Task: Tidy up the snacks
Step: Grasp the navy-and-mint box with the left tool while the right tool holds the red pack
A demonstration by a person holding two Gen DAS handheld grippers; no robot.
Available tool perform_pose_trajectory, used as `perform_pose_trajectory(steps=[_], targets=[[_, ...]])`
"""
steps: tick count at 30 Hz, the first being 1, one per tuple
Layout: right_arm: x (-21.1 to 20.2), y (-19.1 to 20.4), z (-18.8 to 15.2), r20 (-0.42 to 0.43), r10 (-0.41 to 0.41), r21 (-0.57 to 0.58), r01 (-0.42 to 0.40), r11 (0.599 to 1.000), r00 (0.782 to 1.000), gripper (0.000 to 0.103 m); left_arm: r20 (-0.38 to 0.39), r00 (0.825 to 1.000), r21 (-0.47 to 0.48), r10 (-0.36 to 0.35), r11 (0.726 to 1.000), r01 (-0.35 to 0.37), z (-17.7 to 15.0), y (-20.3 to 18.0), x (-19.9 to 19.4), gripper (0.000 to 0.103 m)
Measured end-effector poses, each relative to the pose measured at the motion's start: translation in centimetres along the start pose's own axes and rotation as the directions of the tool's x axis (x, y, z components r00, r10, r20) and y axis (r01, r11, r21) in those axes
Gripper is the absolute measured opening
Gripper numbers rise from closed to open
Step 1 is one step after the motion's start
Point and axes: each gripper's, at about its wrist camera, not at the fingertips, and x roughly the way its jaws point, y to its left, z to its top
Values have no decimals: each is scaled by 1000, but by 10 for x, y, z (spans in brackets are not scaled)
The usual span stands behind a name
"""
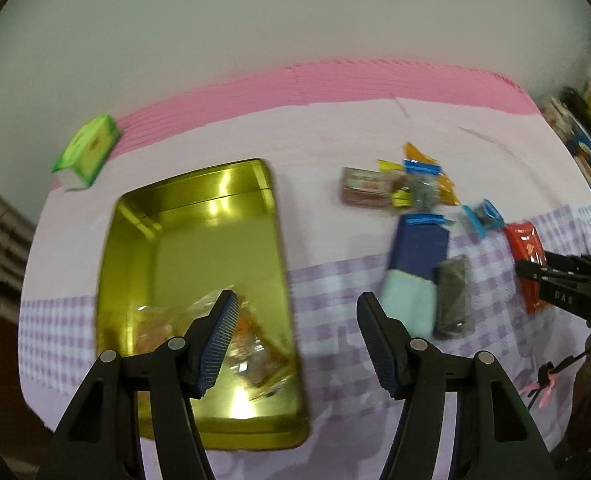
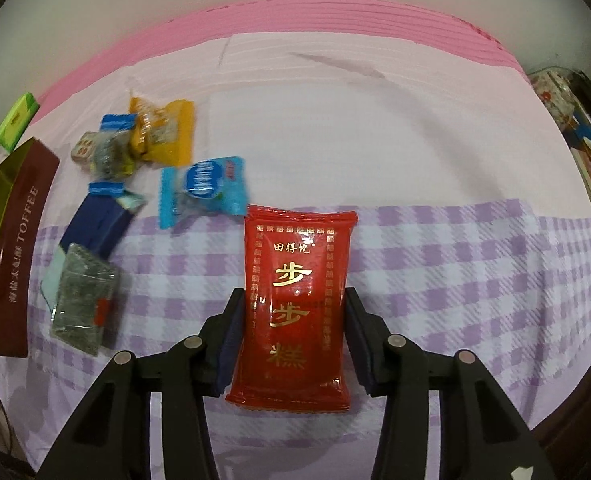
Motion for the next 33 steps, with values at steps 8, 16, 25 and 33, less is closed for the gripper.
perform_pose_trajectory(steps=[8,16,25,33], targets=[[1,-18,2,19,20,35,-20,999,1000,44,-53,999,98,-4,995,9,18,-37,35,62],[-6,-26,-3,30,28,34,-29,999,999,45,-120,993,152,-11,988,29,21,-57,64,62],[-6,-24,-5,34,39,34,-40,999,999,47,-154,987,192,-35,979,64,27,-88,77,62],[-6,-25,-2,38,56,38,-58,998,998,48,-178,982,183,-65,978,98,41,-103,89,62]])
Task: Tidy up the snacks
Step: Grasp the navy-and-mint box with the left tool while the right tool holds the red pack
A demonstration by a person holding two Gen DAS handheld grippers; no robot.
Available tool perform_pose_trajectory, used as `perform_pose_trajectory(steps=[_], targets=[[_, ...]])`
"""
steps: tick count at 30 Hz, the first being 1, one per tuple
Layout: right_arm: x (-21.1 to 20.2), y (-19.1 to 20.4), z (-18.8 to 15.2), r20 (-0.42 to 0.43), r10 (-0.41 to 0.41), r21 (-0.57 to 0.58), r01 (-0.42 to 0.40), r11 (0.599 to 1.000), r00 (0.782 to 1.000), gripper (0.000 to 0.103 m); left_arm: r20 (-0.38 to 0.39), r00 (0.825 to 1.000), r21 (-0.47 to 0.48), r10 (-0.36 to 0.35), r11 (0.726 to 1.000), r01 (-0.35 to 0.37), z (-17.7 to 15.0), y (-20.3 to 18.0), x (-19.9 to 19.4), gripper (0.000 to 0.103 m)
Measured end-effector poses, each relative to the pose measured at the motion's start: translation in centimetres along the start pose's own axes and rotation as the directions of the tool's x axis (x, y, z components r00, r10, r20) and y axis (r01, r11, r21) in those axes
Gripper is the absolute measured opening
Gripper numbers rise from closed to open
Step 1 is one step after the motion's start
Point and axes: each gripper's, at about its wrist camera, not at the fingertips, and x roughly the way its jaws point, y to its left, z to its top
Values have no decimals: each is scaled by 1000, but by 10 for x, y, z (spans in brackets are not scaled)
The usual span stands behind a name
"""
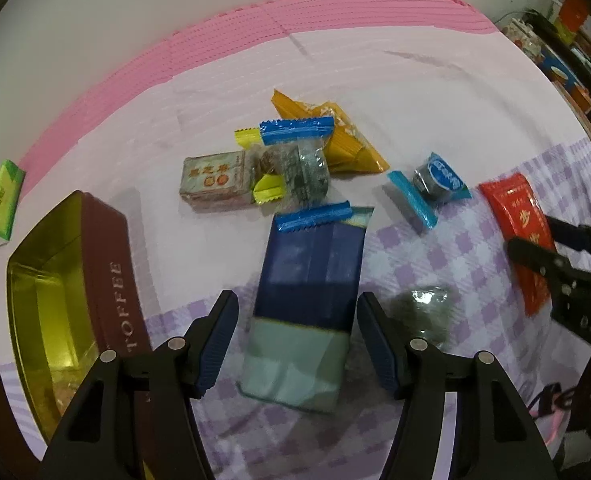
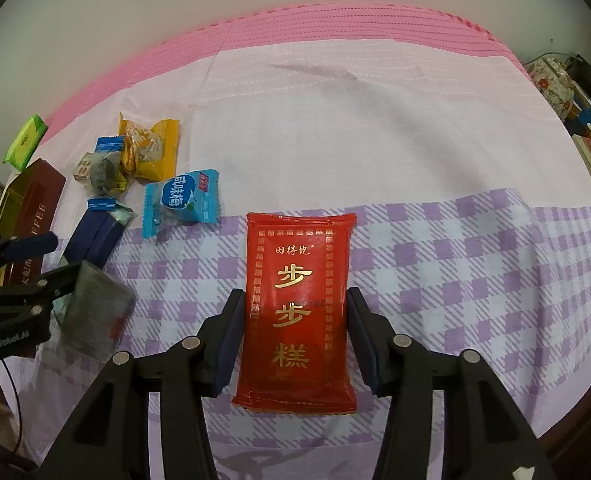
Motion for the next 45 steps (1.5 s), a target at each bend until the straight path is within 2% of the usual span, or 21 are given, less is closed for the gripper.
perform_pose_trajectory(steps=[9,14,19,24,36,45], targets=[[3,1,2,3,0,-5,0,1000,1000,49,-21,1000,-15,-19,1000,19,9,8,18,66],[4,1,0,4,-4,-11,4,1000,1000,49,-18,998,-60,-54,997,53,10,21,23,68],[4,2,-1,7,-12,-18,12,1000,1000,49,-6,998,-97,-65,993,64,8,34,24,56],[5,5,-1,9,-22,-24,22,999,1000,49,1,998,-116,-56,992,56,-15,31,15,52],[7,16,-4,15,-75,-65,76,995,997,49,-15,998,-161,-57,985,54,-56,35,1,51],[7,15,-3,14,-78,-63,79,995,997,49,-42,989,-213,-140,969,128,-81,43,-8,51]])
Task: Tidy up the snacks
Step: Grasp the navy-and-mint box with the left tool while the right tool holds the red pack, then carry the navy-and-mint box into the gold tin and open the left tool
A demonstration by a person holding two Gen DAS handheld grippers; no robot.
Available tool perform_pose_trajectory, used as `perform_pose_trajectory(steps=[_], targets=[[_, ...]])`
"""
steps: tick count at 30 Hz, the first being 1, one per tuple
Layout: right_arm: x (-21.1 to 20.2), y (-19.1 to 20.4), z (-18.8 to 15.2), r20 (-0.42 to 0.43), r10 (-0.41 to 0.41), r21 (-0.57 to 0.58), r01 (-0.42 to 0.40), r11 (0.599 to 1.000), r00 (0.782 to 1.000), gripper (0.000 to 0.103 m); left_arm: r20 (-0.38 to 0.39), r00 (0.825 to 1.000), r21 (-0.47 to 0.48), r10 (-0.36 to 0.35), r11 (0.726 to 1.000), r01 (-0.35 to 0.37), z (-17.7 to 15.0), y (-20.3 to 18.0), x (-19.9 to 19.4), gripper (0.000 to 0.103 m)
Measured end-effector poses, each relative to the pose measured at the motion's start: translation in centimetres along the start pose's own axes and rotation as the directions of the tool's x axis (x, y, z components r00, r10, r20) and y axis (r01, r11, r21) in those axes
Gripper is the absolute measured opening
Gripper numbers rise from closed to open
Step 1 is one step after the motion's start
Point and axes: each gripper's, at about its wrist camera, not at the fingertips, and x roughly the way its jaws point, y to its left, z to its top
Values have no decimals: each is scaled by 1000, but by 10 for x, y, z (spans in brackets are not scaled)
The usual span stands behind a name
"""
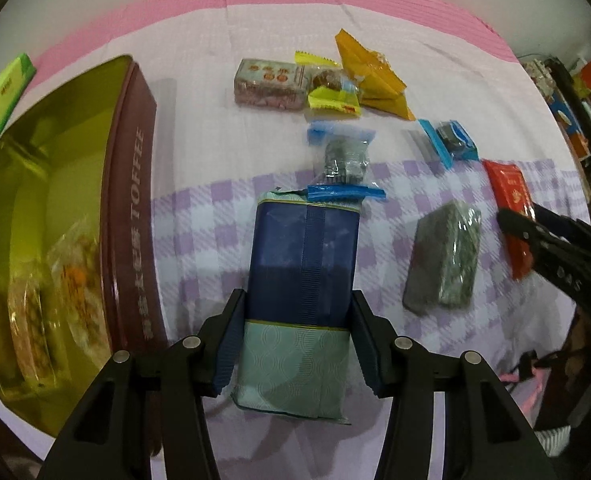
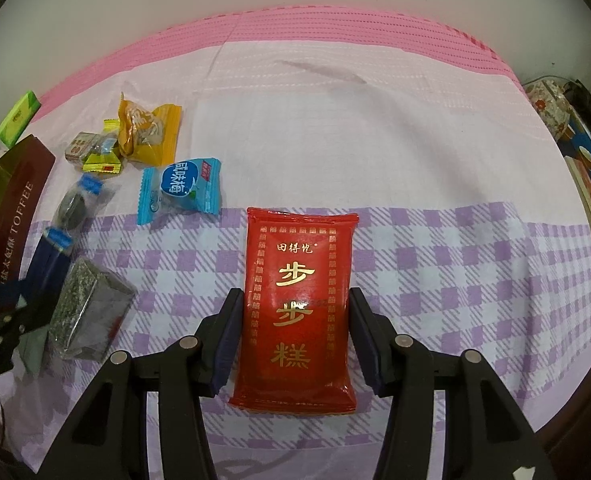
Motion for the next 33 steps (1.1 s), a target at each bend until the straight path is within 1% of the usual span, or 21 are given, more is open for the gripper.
perform_pose_trajectory(steps=[7,12,17,19,23,27,33], targets=[[0,0,0,-1,-1,-2,1,1000,1000,49,18,1000,21,-14,1000,13,-17,-1,-15,51],[0,0,1,-1,0,-3,0,1000,1000,49,25,999,39,-38,999,37,-21,11,-33,51],[0,0,1,-2,-2,-4,2,1000,1000,49,39,999,49,-37,998,35,-28,10,-43,51],[0,0,1,-2,-1,-6,1,1000,1000,49,39,999,49,-35,998,33,-32,17,-50,51],[0,1,1,-3,-2,-6,2,1000,1000,49,55,998,41,-37,999,34,-22,13,-55,51],[1,1,1,-3,-2,-5,2,1000,1000,49,97,995,28,-16,1000,13,-15,16,-64,51],[0,0,1,-6,-3,-5,3,1000,1000,49,151,988,-51,42,998,-35,-4,51,-80,51]])
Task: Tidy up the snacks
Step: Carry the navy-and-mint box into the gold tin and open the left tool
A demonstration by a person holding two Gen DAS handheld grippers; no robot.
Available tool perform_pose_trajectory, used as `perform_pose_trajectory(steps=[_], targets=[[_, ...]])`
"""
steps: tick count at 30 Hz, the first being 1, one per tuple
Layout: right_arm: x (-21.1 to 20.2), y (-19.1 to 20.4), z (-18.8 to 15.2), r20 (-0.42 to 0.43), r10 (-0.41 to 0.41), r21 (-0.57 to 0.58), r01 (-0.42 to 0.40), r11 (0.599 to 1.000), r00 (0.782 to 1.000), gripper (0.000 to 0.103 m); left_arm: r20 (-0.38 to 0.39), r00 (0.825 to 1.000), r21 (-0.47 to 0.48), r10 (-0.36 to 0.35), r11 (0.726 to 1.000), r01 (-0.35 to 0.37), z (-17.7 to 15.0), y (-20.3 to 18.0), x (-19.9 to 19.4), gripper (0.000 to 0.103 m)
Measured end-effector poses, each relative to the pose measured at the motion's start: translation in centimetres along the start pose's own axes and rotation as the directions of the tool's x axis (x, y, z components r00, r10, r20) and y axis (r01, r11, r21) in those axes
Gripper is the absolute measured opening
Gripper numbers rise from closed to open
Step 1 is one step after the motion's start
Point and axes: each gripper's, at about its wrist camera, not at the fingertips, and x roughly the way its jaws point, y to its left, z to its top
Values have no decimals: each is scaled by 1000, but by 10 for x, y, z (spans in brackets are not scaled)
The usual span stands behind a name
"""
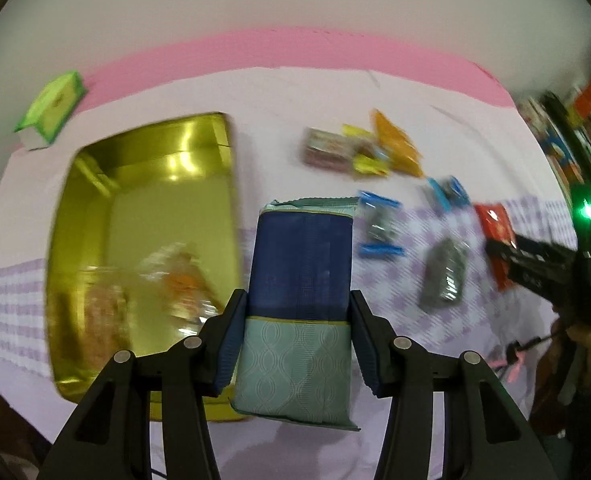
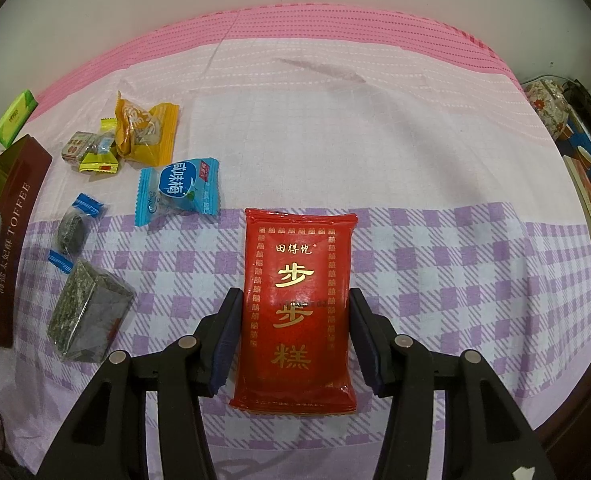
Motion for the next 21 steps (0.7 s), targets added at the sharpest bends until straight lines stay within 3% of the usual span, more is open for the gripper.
perform_pose_trajectory(steps=[9,16,21], targets=[[0,0,2,-8,-1,0,1,1000,1000,49,16,989,-127,148,981,-145,3,77,-5,51],[2,-1,3,-34,-1,1,1,1000,999,49,-33,979,-181,200,962,-203,-7,120,7,51],[3,-1,7,-55,-3,5,3,1000,998,50,-52,971,-176,232,955,-237,-16,130,14,51]])
